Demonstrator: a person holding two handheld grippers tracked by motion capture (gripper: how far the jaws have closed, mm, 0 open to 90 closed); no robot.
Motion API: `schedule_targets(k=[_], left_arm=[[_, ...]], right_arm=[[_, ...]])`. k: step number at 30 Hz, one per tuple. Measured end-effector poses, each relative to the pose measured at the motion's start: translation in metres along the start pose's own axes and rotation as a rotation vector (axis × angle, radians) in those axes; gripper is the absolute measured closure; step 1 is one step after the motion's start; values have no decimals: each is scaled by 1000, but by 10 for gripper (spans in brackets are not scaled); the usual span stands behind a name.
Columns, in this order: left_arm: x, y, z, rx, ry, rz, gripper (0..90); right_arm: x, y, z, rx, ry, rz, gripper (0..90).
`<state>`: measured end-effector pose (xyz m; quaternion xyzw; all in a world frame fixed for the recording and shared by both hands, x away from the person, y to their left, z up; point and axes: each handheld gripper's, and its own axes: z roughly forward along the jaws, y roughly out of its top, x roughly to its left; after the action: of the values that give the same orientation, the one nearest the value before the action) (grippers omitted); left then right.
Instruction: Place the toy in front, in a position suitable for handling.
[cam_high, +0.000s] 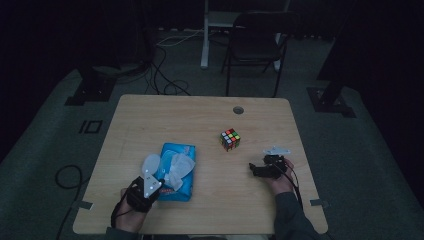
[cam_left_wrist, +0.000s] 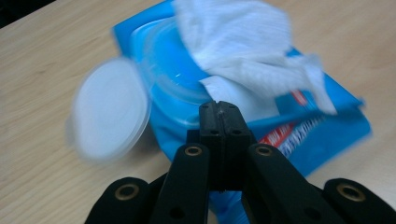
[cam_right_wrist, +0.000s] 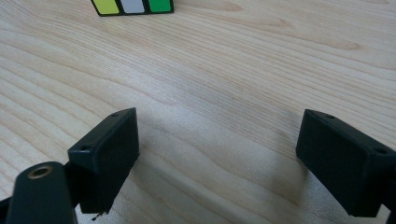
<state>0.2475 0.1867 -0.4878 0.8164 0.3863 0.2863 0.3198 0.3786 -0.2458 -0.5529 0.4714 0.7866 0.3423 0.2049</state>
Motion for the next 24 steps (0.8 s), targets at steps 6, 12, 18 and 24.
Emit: schedule_targets(k=[6, 12, 18, 24], left_arm=[[25, 0, 4, 12, 79, -64, 890], [23, 4, -14, -68, 39, -103, 783], [5, 14, -18, -136, -62, -85, 743], [-19, 18, -10, -145, -172, -59, 726]], right_arm=[[0, 0, 0, 0, -1, 0, 129], [0, 0, 0, 0, -1, 1, 129], [0, 0, 0, 0, -3, 2, 129], [2, 2, -1, 13, -27, 27, 184]])
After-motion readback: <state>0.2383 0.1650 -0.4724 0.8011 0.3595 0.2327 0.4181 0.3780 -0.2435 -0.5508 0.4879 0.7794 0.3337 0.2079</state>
